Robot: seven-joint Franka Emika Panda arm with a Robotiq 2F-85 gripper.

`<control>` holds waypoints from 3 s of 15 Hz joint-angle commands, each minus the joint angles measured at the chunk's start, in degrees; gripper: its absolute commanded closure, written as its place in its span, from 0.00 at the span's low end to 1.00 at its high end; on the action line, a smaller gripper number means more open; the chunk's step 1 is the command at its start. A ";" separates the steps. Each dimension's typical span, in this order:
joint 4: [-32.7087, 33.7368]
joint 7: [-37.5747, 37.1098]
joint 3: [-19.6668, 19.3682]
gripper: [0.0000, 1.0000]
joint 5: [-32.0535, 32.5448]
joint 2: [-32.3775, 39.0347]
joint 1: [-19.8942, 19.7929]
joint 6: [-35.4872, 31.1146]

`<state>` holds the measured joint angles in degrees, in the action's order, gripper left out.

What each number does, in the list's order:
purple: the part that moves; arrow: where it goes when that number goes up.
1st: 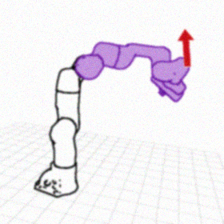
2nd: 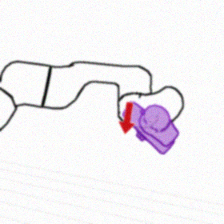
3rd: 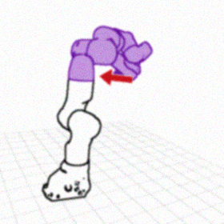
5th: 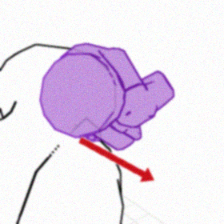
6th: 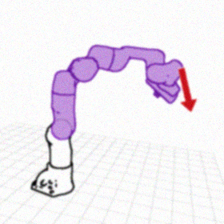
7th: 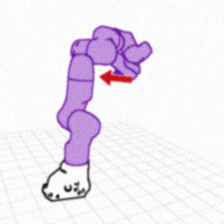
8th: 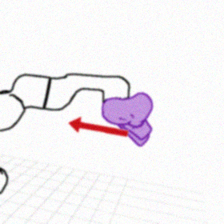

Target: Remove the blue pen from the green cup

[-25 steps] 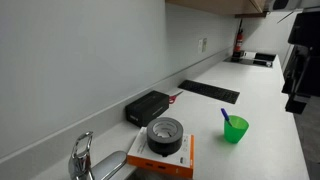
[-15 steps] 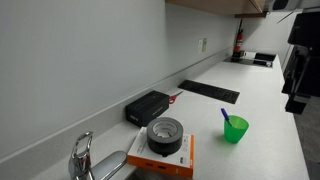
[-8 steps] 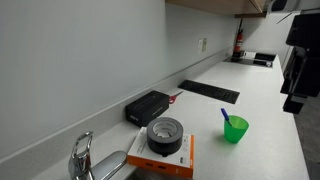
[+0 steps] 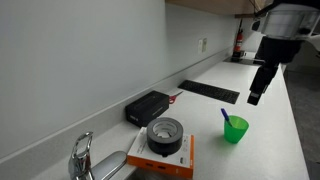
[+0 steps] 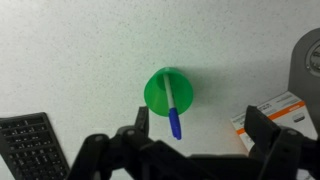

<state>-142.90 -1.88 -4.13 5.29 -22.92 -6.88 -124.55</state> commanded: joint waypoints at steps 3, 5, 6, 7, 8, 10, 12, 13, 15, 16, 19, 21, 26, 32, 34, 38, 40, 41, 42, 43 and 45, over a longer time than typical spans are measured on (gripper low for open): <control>0.59 0.04 -1.31 0.00 0.05 3.31 -1.00 -1.87; 0.57 0.04 -1.24 0.00 0.05 3.48 -0.96 -1.87; 0.58 0.03 -1.14 0.00 0.06 3.42 -0.93 -1.87; 0.58 0.03 -1.13 0.00 0.06 3.42 -0.93 -1.87; 0.58 0.03 -1.13 0.00 0.06 3.42 -0.93 -1.87; 0.58 0.03 -1.13 0.00 0.06 3.42 -0.93 -1.87; 0.58 0.03 -1.13 0.00 0.06 3.42 -0.93 -1.87; 0.46 -0.77 -1.01 0.00 0.17 4.30 -1.04 -3.62; 0.71 -1.27 -1.27 0.00 -0.24 6.36 -1.14 -5.85; 0.97 -1.16 -1.42 0.00 -0.46 7.50 -1.10 -6.77; 1.41 -2.11 -1.52 0.00 -0.36 11.27 -1.16 -11.93; 1.09 -3.22 -1.17 0.00 0.24 13.36 -1.10 -15.77; 0.47 -7.76 -0.12 0.00 3.33 17.06 -1.29 -24.53; -0.36 -11.59 0.08 0.28 7.09 17.73 -0.98 -26.01; -0.61 -11.83 0.21 0.38 7.36 17.46 -0.87 -26.28; -0.39 -11.89 0.36 0.70 7.38 17.73 -0.83 -26.65; -0.49 -12.42 0.39 0.86 7.89 17.42 -1.00 -26.03; -0.83 -12.72 0.34 0.93 8.42 16.74 -1.15 -25.65; -1.11 -12.63 0.26 0.99 8.63 16.11 -1.21 -25.47; -1.52 -12.61 0.13 1.00 9.00 14.89 -1.37 -24.89; -2.45 -12.20 -0.06 0.96 8.96 12.07 -1.59 -24.19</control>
<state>-142.92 -12.41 -3.97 12.06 -5.65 -7.91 -149.62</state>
